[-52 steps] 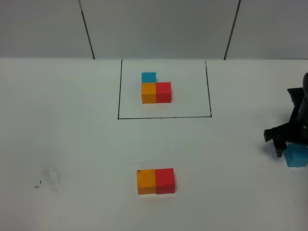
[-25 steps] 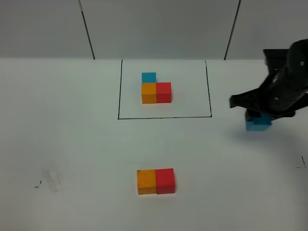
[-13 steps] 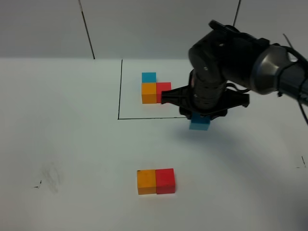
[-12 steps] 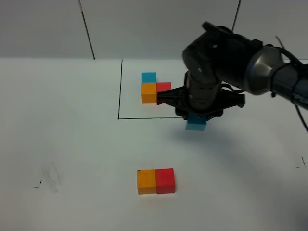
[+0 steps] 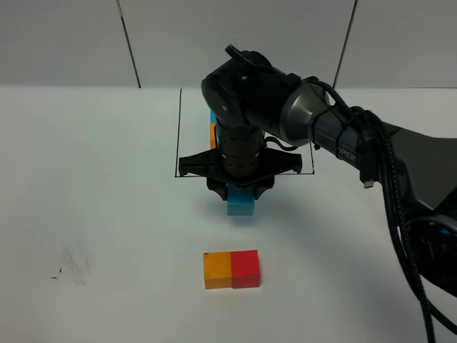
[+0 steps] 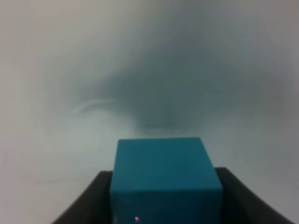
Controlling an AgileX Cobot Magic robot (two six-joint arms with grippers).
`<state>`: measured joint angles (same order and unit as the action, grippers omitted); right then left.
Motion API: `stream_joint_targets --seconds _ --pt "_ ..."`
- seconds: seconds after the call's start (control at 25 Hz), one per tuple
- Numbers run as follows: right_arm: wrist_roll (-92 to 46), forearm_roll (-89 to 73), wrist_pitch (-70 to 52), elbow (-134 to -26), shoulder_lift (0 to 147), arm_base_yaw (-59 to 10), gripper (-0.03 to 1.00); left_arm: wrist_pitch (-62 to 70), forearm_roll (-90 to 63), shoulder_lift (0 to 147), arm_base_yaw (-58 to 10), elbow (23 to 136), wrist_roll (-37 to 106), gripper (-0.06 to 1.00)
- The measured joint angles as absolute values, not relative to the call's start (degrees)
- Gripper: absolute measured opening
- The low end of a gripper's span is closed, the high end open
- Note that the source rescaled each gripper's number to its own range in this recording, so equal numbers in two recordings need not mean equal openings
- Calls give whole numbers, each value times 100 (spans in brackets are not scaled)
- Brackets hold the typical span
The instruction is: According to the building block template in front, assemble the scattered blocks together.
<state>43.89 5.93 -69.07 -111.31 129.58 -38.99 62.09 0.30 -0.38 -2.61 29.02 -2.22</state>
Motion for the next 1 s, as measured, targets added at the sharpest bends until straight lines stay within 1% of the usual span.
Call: stream_joint_targets --seconds 0.36,1.0 --pt "4407 600 -6936 -11184 13037 -4341 25 6209 30 -38 -261 2902 -217 50" --pt "4681 735 -6941 -11178 13037 -4582 25 6209 0 -38 -261 2896 -217 50"
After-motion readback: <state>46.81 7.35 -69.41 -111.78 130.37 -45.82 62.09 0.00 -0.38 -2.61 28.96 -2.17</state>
